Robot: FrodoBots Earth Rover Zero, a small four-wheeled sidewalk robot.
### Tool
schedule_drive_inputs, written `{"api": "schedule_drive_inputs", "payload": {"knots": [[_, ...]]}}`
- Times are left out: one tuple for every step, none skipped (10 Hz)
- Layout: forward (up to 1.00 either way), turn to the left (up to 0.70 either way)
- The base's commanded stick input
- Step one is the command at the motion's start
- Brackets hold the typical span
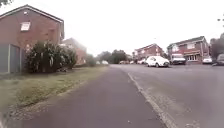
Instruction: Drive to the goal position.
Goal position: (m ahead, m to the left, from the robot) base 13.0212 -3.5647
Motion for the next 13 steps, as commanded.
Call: {"api": "schedule_drive_inputs", "payload": {"knots": [[1.0, 0.0], [1.0, 0.0], [1.0, 0.0], [1.0, 0.0], [1.0, 0.0], [1.0, 0.0], [1.0, 0.0], [1.0, 0.0], [1.0, 0.0], [1.0, 0.0], [1.0, 0.0], [1.0, 0.0], [1.0, 0.0]]}}
